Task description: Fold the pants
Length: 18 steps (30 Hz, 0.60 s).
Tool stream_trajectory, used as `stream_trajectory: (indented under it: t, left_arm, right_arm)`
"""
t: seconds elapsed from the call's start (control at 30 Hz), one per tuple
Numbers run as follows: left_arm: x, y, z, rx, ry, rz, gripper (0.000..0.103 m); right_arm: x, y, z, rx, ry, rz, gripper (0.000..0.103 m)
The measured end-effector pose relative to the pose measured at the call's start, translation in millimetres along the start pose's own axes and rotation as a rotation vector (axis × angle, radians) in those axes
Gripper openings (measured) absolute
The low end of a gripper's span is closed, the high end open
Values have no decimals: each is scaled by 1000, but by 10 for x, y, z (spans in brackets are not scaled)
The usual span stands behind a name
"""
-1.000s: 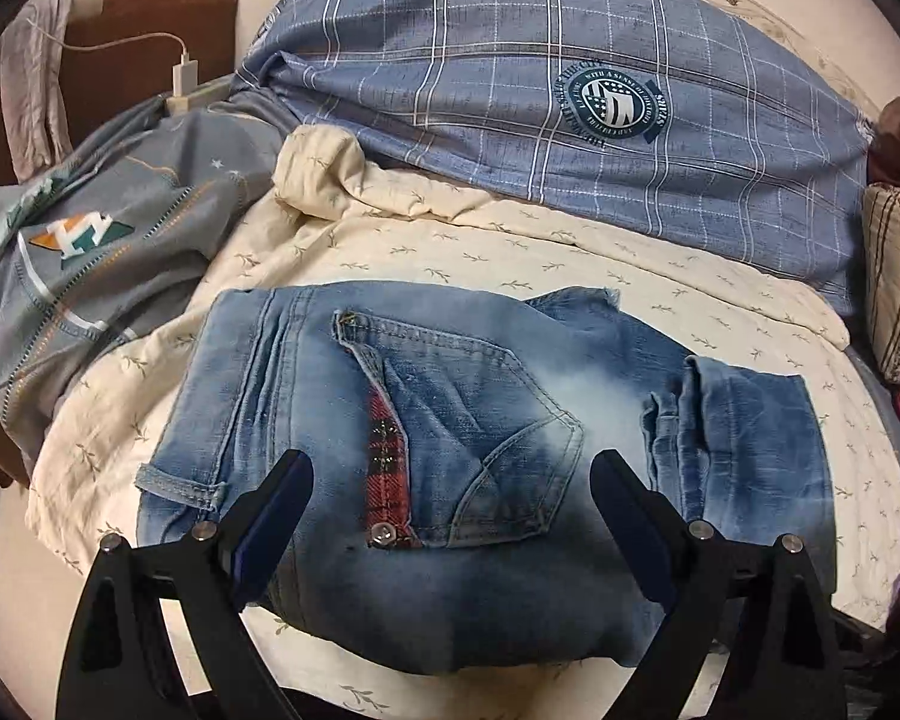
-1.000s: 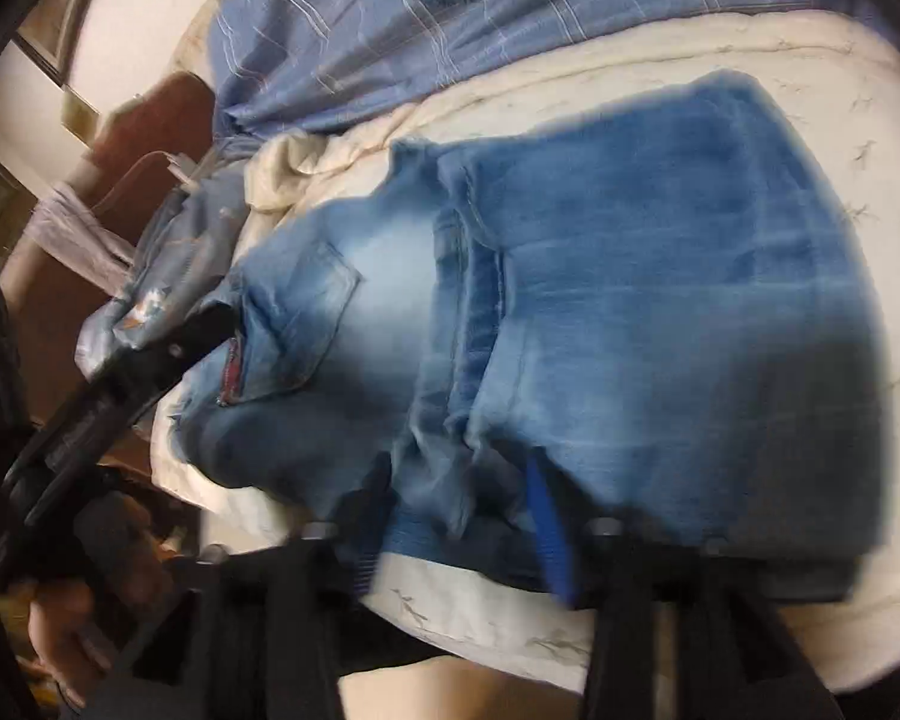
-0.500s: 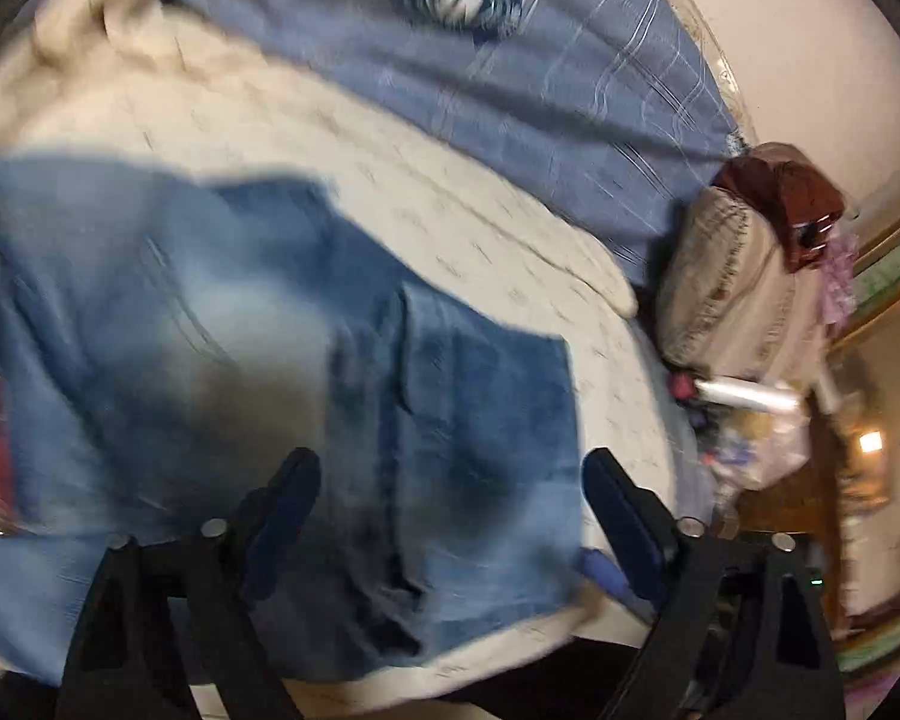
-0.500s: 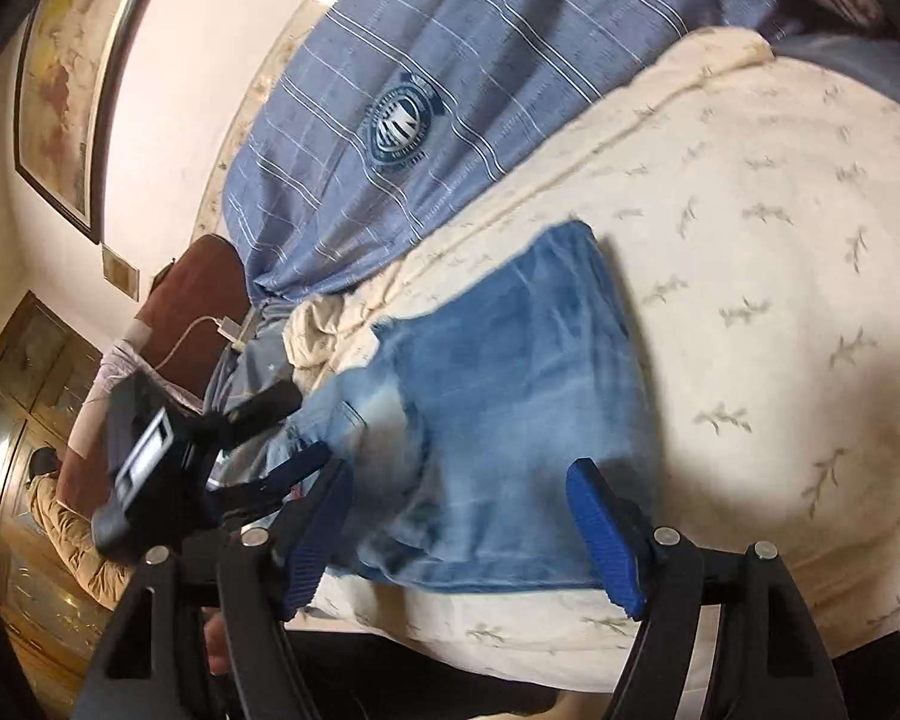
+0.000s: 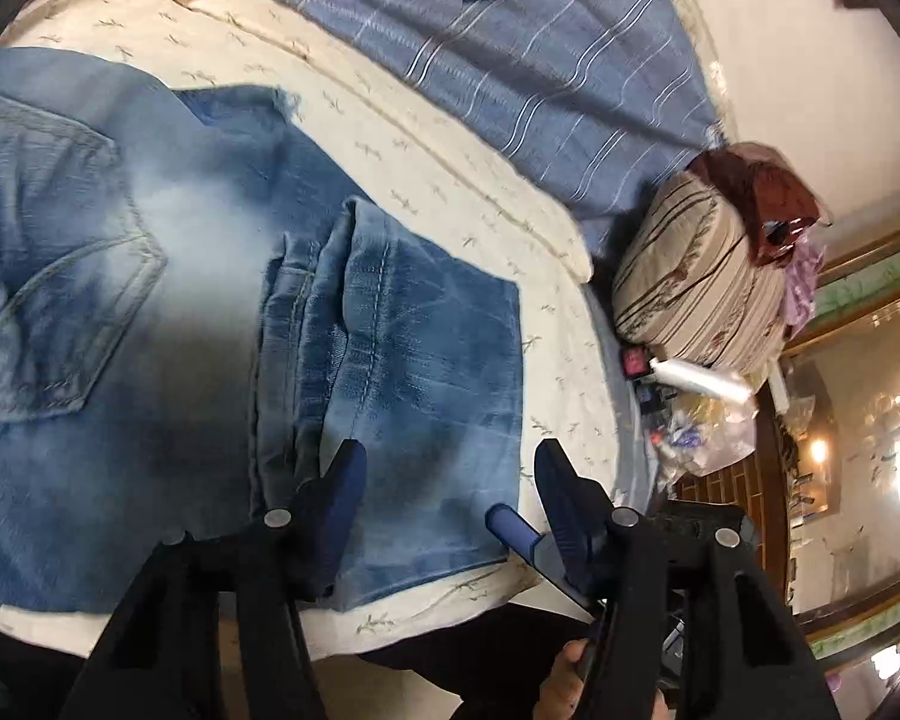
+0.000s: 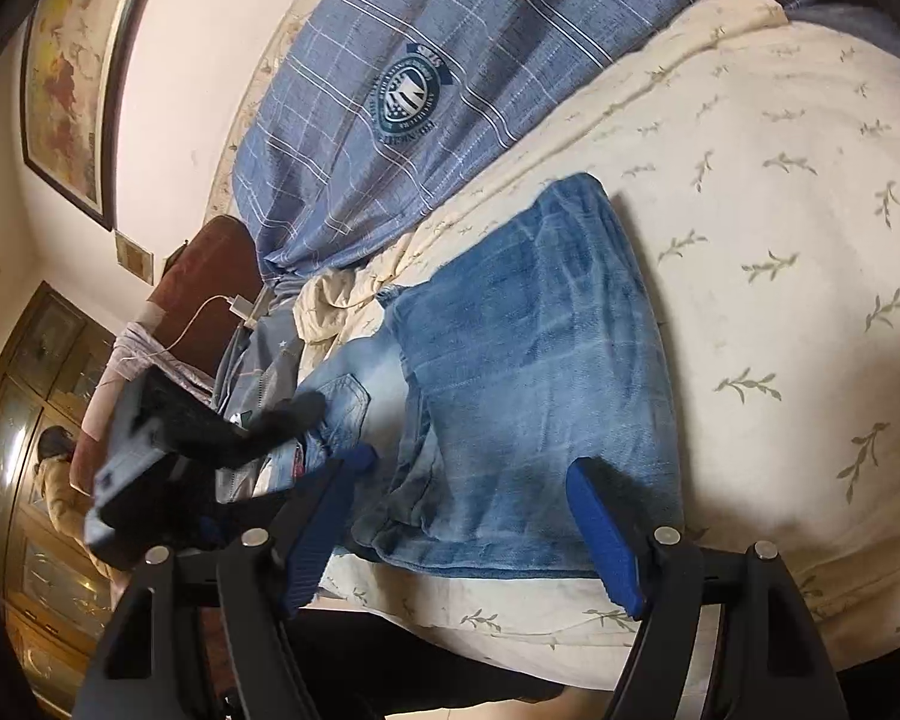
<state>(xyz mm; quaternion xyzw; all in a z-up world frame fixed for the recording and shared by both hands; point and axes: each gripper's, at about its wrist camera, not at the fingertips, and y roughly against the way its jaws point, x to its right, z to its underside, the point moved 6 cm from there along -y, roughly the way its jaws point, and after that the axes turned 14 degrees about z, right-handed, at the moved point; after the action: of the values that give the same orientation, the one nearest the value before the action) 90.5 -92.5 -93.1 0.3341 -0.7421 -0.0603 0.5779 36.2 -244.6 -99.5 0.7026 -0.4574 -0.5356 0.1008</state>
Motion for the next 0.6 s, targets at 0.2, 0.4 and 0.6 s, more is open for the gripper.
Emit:
stream_trajectory:
  t: [0.2, 0.4, 0.6]
  left_arm:
    - [-175, -171, -135, 20, -5, -65, 58]
    - [-232, -260, -120, -8, -5, -49, 56]
    - [-254, -118, -53, -12, -45, -58, 55]
  right_arm:
    - [15, -29, 16, -10, -6, -1, 76]
    - [31, -56, 0, -22, -26, -13, 76]
    - [53, -54, -13, -25, -29, -24, 76]
